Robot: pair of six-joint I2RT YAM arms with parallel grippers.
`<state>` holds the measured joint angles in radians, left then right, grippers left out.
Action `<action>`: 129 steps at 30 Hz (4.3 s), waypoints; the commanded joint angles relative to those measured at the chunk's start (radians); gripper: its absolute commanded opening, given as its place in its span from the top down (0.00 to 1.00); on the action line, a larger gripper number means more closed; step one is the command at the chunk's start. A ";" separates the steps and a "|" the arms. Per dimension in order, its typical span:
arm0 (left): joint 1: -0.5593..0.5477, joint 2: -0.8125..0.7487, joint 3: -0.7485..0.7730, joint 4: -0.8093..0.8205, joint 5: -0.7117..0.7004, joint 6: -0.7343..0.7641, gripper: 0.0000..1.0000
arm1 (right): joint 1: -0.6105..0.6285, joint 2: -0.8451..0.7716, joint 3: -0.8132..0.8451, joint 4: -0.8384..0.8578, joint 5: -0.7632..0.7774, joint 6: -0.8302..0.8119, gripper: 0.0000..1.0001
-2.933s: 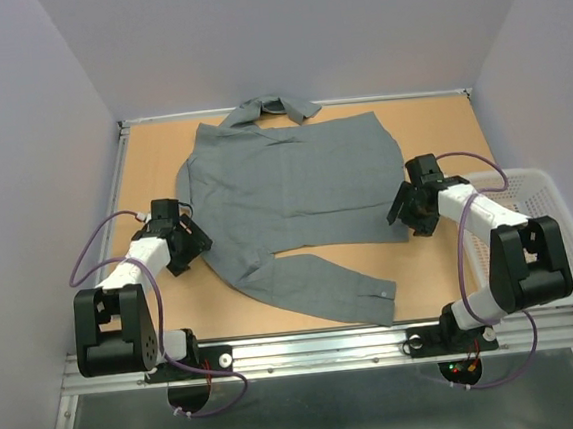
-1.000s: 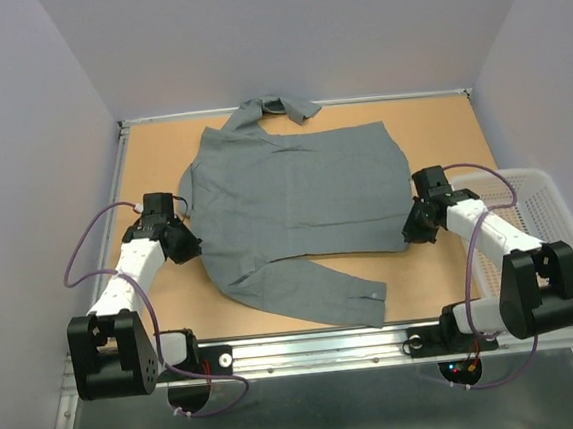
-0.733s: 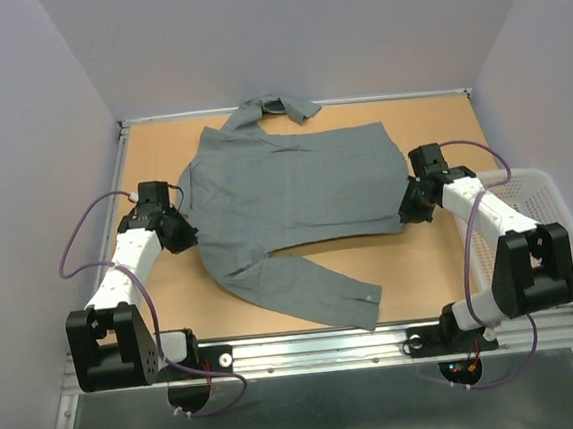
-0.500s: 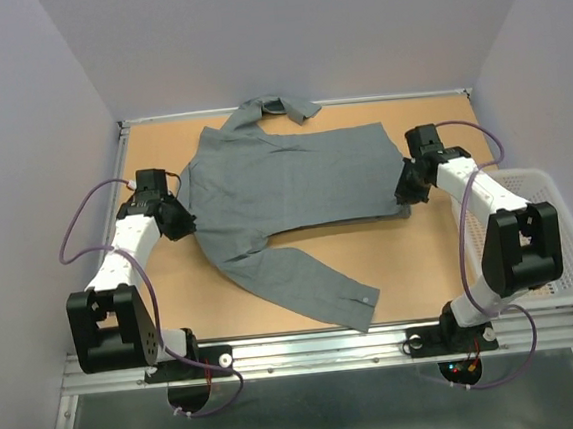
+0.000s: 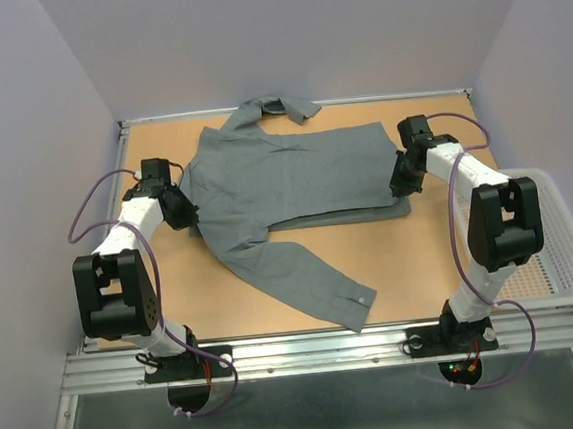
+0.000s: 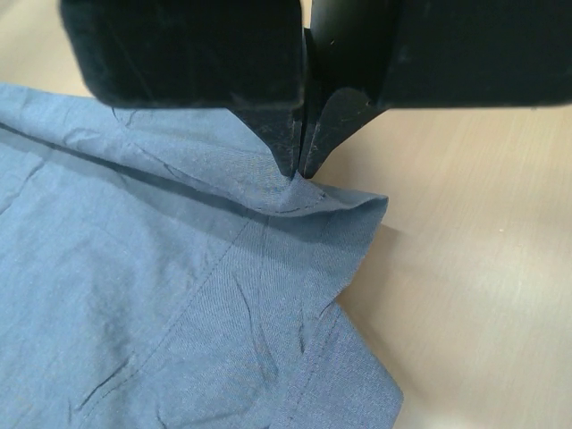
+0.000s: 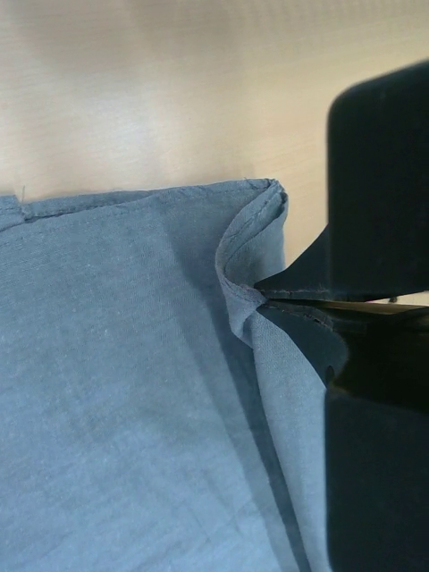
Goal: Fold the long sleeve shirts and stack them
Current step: Fold the shirt
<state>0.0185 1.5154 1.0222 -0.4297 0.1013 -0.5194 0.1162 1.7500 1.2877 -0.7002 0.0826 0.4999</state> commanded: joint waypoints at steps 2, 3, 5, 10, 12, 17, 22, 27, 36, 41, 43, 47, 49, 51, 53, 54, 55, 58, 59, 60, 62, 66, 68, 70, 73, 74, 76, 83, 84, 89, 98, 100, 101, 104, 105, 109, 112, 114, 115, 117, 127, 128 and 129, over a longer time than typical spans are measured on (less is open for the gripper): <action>0.006 -0.023 0.004 0.029 0.000 0.019 0.97 | -0.012 -0.033 -0.033 0.005 0.035 -0.003 0.96; 0.006 -0.021 -0.007 0.042 -0.002 0.016 0.95 | -0.012 -0.032 -0.042 0.013 0.042 -0.003 0.95; 0.006 -0.009 -0.008 0.051 0.009 0.015 0.92 | -0.015 -0.021 -0.059 0.022 0.060 -0.003 0.94; 0.005 0.031 0.010 0.085 0.012 0.004 0.86 | -0.024 0.011 -0.053 0.054 0.103 0.017 0.91; 0.005 0.040 0.019 0.098 0.012 -0.001 0.83 | -0.026 0.031 -0.038 0.060 0.103 0.028 0.89; 0.006 0.083 0.045 0.114 0.029 -0.005 0.64 | -0.026 0.065 0.001 0.076 0.080 0.040 0.61; 0.005 0.078 0.087 0.114 0.058 -0.017 0.45 | -0.026 0.027 0.056 0.079 0.082 0.023 0.33; 0.005 0.026 0.142 0.112 0.052 -0.019 0.37 | -0.024 -0.066 0.073 0.087 0.091 -0.001 0.32; 0.004 -0.093 0.067 0.118 0.043 -0.002 0.37 | 0.037 -0.213 -0.053 0.134 -0.191 -0.170 0.37; 0.005 -0.172 -0.019 0.138 0.021 0.002 0.37 | 0.241 -0.244 -0.129 0.140 -0.308 -0.288 0.37; 0.006 -0.185 -0.039 0.132 0.008 0.015 0.37 | 0.313 -0.248 -0.162 0.139 -0.322 -0.317 0.36; 0.006 -0.198 -0.047 0.121 -0.028 0.019 0.37 | 0.503 -0.259 -0.250 0.116 -0.363 -0.314 0.35; 0.006 -0.190 -0.042 0.124 -0.028 0.019 0.37 | 0.619 -0.259 -0.263 0.084 -0.325 -0.327 0.33; 0.006 -0.181 -0.039 0.128 -0.026 0.016 0.37 | 0.687 -0.248 -0.274 0.068 -0.297 -0.333 0.33; 0.006 -0.166 -0.031 0.128 -0.023 0.018 0.37 | 0.764 -0.230 -0.274 0.051 -0.270 -0.340 0.33; 0.006 -0.159 -0.028 0.128 -0.023 0.016 0.37 | 0.787 -0.204 -0.271 0.045 -0.258 -0.343 0.33; 0.006 -0.152 -0.025 0.129 -0.026 0.018 0.37 | 0.834 -0.190 -0.257 0.030 -0.233 -0.353 0.33; 0.005 -0.143 -0.022 0.129 -0.035 0.019 0.37 | 0.920 -0.140 -0.225 0.010 -0.187 -0.362 0.33; 0.006 -0.141 -0.022 0.129 -0.040 0.021 0.37 | 0.941 -0.132 -0.217 0.008 -0.179 -0.363 0.33; 0.006 -0.139 -0.020 0.128 -0.041 0.024 0.37 | 0.957 -0.126 -0.212 0.007 -0.175 -0.363 0.33; 0.006 -0.138 -0.014 0.124 -0.057 0.022 0.36 | 0.997 -0.103 -0.205 0.001 -0.156 -0.363 0.33; 0.006 -0.139 -0.002 0.120 -0.072 0.022 0.36 | 1.050 -0.060 -0.203 -0.019 -0.119 -0.363 0.33; 0.006 -0.141 0.004 0.117 -0.074 0.021 0.33 | 1.068 -0.046 -0.205 -0.019 -0.113 -0.360 0.33; 0.005 -0.144 0.010 0.111 -0.081 0.019 0.31 | 1.082 -0.037 -0.205 -0.018 -0.107 -0.357 0.33; 0.006 -0.155 0.012 0.105 -0.094 0.021 0.29 | 1.096 -0.012 -0.217 -0.018 -0.086 -0.350 0.33; 0.005 -0.159 0.012 0.101 -0.094 0.021 0.29 | 1.099 -0.006 -0.223 -0.019 -0.086 -0.347 0.34; 0.006 -0.164 0.009 0.098 -0.094 0.022 0.28 | 1.102 0.014 -0.240 -0.019 -0.044 -0.333 0.36; 0.006 -0.188 -0.008 0.097 -0.092 0.025 0.28 | 1.106 0.016 -0.242 -0.019 0.019 -0.317 0.90; 0.006 -0.189 -0.010 0.097 -0.094 0.025 0.28 | 1.106 0.014 -0.237 -0.019 0.022 -0.326 0.96; 0.006 -0.202 -0.004 0.094 -0.094 0.027 0.28 | 1.106 -0.013 -0.173 -0.031 0.060 -0.346 1.00; 0.005 -0.250 -0.016 0.097 -0.077 0.045 0.28 | 0.946 -0.035 0.114 -0.096 0.111 -0.373 0.99; 0.005 -0.259 -0.036 0.103 -0.069 0.048 0.28 | 0.893 -0.032 0.189 -0.099 0.112 -0.370 0.99; 0.005 -0.265 -0.042 0.106 -0.058 0.048 0.28 | 0.846 -0.026 0.214 -0.101 0.120 -0.366 0.99; 0.005 -0.273 -0.057 0.108 -0.043 0.045 0.28 | 0.768 0.015 0.319 -0.099 0.169 -0.366 1.00; 0.005 -0.274 -0.062 0.112 -0.032 0.044 0.28 | 0.751 0.032 0.346 -0.101 0.201 -0.366 1.00; 0.005 -0.287 -0.099 0.132 -0.025 0.042 0.29 | 0.679 0.111 0.485 -0.097 0.226 -0.356 1.00; 0.004 -0.281 -0.112 0.137 -0.017 0.042 0.29 | 0.649 0.166 0.594 -0.094 0.229 -0.322 1.00; 0.005 -0.276 -0.122 0.143 -0.012 0.039 0.29 | 0.625 0.189 0.645 -0.088 0.246 -0.301 1.00; 0.005 -0.276 -0.134 0.158 -0.009 0.035 0.29 | 0.617 0.212 0.682 -0.072 0.247 -0.282 0.99; 0.005 -0.271 -0.145 0.173 -0.003 0.026 0.29 | 0.593 0.239 0.729 -0.064 0.249 -0.252 0.99; 0.005 -0.216 -0.168 0.235 0.031 -0.002 0.29 | 0.556 0.345 0.898 0.112 0.321 -0.279 1.00; 0.005 -0.199 -0.169 0.236 0.040 -0.004 0.29 | 0.554 0.355 0.897 0.132 0.328 -0.293 0.99; 0.005 -0.193 -0.168 0.235 0.047 -0.004 0.29 | 0.554 0.359 0.895 0.166 0.330 -0.300 0.99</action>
<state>0.0200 1.3010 0.8680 -0.2390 0.1158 -0.5110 0.6689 2.0922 2.1204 -0.6872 0.3656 0.2279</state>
